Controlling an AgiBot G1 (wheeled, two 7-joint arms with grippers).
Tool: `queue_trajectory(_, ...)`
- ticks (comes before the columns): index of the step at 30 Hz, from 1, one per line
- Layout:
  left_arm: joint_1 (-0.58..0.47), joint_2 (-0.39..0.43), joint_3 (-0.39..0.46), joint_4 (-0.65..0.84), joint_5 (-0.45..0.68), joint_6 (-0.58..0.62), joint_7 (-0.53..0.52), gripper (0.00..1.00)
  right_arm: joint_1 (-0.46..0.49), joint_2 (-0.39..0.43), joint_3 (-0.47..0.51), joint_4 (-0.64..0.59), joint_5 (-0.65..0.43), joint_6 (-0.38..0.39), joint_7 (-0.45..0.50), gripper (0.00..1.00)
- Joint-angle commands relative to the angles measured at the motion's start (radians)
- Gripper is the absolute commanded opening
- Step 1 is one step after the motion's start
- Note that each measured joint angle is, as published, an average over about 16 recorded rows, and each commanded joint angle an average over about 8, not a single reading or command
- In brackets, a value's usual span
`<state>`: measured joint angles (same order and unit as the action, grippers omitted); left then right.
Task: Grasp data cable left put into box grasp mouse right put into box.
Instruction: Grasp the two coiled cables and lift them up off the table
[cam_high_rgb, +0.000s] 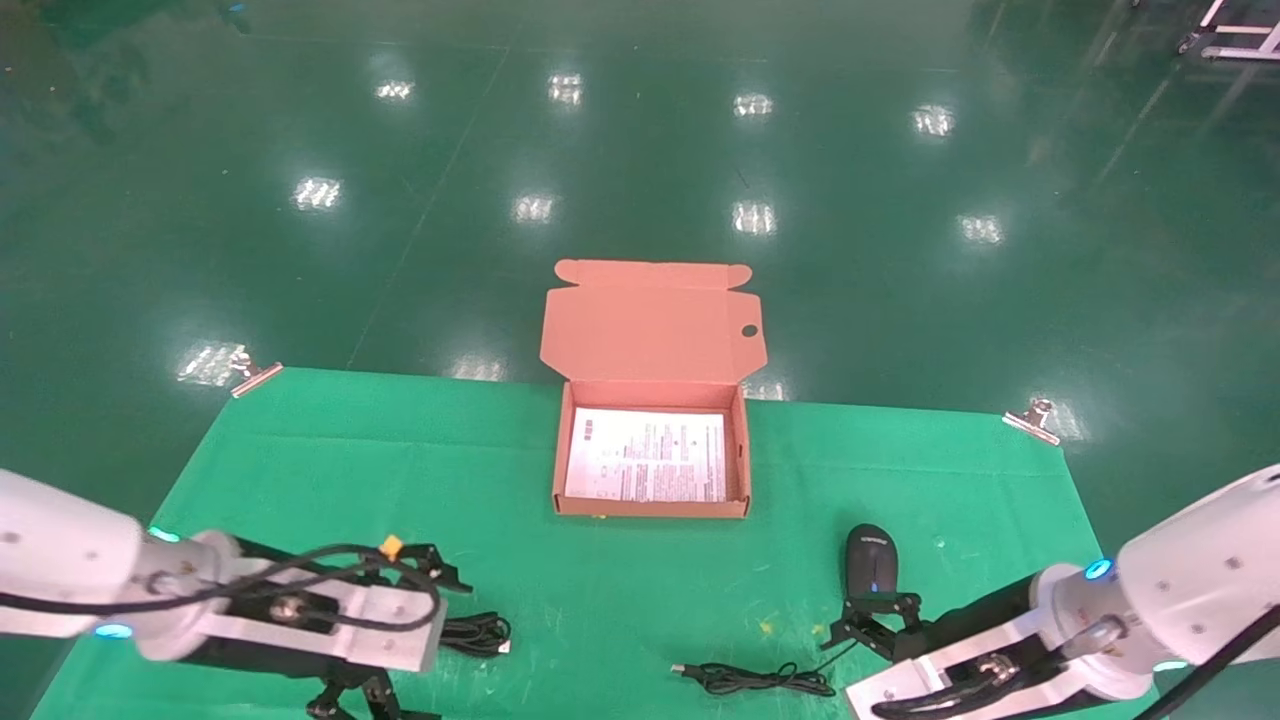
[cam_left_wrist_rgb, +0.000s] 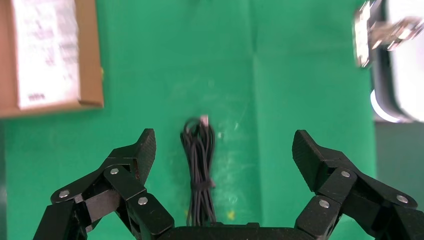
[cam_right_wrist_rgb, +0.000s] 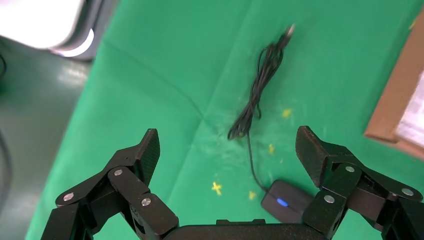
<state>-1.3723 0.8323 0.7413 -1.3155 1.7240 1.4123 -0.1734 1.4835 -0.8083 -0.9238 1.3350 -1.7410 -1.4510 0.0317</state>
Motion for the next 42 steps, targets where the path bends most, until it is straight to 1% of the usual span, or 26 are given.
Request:
queue_trajectory(1,0.012,0.014,0.018,0.002,0.053,-0.026,-0.009,1.0,-0.012,-0.013,-0.018,0.0,-0.046,0.022,0.003,1.0)
queue_trajectory(8,0.023,0.075,0.051,0.086,0.154,-0.075,-0.073,1.0,-0.073,-0.043,-0.042,-0.03,-0.144,0.123,0.041,1.0)
queue_trajectory(16,0.006,0.152,0.056,0.279,0.197,-0.139,-0.102,1.0,-0.129,-0.081,-0.051,-0.113,-0.195,0.227,0.045,1.0)
queue_trajectory(23,-0.01,0.198,0.059,0.425,0.223,-0.198,-0.077,1.0,-0.151,-0.128,-0.05,-0.194,-0.213,0.301,0.038,1.0)
queue_trajectory(34,-0.027,0.242,0.059,0.603,0.227,-0.258,0.012,1.0,-0.15,-0.232,-0.05,-0.358,-0.205,0.369,-0.01,1.0)
queue_trajectory(35,-0.028,0.245,0.059,0.615,0.227,-0.265,0.02,0.99,-0.15,-0.24,-0.05,-0.374,-0.203,0.374,-0.014,0.95)
queue_trajectory(36,-0.029,0.247,0.059,0.625,0.227,-0.27,0.027,0.87,-0.15,-0.247,-0.05,-0.387,-0.202,0.378,-0.017,0.85)
queue_trajectory(42,-0.034,0.262,0.06,0.676,0.232,-0.295,0.051,0.12,-0.151,-0.274,-0.049,-0.445,-0.199,0.398,-0.033,0.1)
